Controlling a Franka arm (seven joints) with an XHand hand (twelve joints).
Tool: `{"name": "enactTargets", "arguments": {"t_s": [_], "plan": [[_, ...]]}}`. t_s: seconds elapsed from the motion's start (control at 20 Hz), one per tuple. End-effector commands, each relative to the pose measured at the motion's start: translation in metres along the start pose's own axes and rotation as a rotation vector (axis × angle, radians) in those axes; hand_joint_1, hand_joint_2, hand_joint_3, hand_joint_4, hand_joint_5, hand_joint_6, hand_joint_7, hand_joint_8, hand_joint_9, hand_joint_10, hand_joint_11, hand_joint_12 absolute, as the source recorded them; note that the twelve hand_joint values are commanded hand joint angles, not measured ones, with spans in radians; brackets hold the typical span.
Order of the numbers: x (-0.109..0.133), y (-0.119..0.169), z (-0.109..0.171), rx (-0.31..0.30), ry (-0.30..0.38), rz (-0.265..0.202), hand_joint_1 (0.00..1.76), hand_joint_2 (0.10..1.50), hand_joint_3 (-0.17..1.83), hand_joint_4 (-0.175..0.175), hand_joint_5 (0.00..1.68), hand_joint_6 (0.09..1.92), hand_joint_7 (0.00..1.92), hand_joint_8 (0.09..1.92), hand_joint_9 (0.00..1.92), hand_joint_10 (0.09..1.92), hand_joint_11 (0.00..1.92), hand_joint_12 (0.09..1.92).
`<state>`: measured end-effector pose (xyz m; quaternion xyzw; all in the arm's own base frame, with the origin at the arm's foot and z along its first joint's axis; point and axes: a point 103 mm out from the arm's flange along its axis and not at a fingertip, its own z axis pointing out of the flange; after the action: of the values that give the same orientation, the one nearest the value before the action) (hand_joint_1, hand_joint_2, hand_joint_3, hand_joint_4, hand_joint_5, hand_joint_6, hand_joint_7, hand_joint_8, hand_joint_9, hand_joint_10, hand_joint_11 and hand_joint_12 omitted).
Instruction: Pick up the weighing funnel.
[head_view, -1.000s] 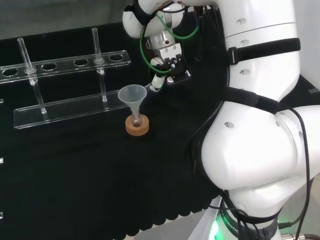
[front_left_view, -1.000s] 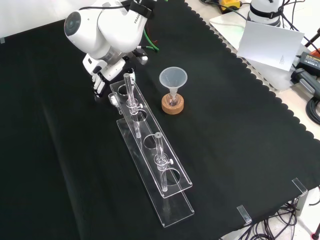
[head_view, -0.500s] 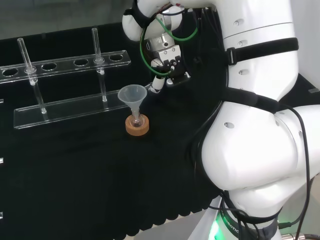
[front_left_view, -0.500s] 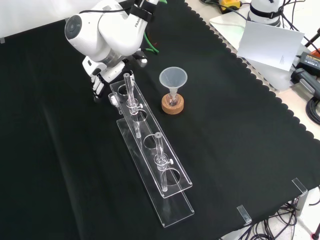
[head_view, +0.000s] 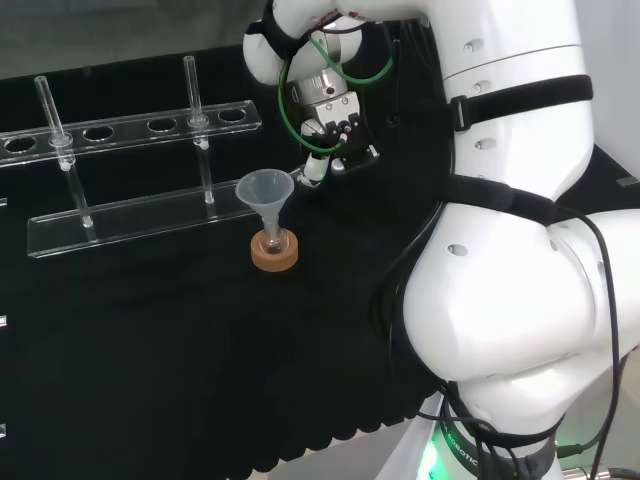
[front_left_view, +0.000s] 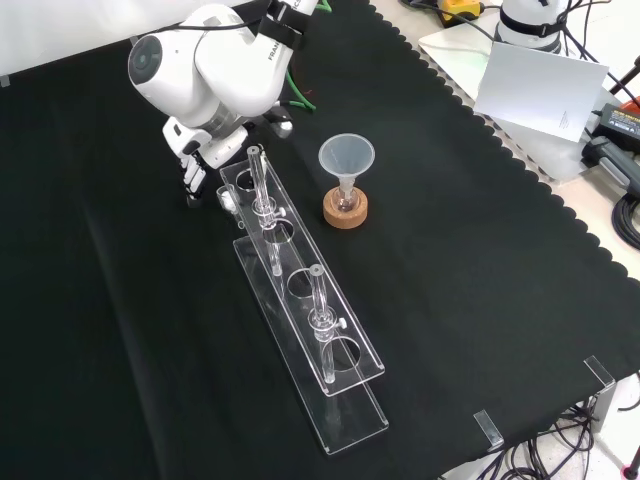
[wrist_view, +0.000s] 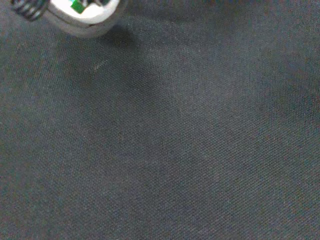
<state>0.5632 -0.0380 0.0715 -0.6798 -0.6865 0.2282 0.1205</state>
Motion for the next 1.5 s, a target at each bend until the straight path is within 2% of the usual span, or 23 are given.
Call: {"name": "enactTargets", "arguments": {"t_s": [0.05,0.2,0.6,1.0,1.5], "plan": [[-0.0003,0.001,-0.0004,0.002,-0.004,-0.001,0.88,0.67,0.48,-0.026,0.56,0.4,0.4,0.73,0.69,0.57,0.51,1.27],[0.0003,0.0016,-0.0022,0.001,-0.008,-0.001,0.88,0.66,0.5,-0.018,0.57,0.52,0.41,0.73,0.69,0.57,0.51,1.27],[0.0022,0.0007,0.0011,0.008,-0.013,-0.004,0.89,0.67,0.52,-0.005,0.63,0.63,0.42,0.73,0.71,0.57,0.52,1.27],[0.0007,0.0008,0.0002,0.011,0.003,-0.022,0.89,0.67,0.53,-0.001,0.65,0.66,0.43,0.73,0.71,0.57,0.53,1.27],[0.0003,0.0016,0.0011,0.016,-0.006,-0.022,0.89,0.67,0.53,0.004,0.67,0.69,0.44,0.73,0.72,0.57,0.53,1.27]]}}
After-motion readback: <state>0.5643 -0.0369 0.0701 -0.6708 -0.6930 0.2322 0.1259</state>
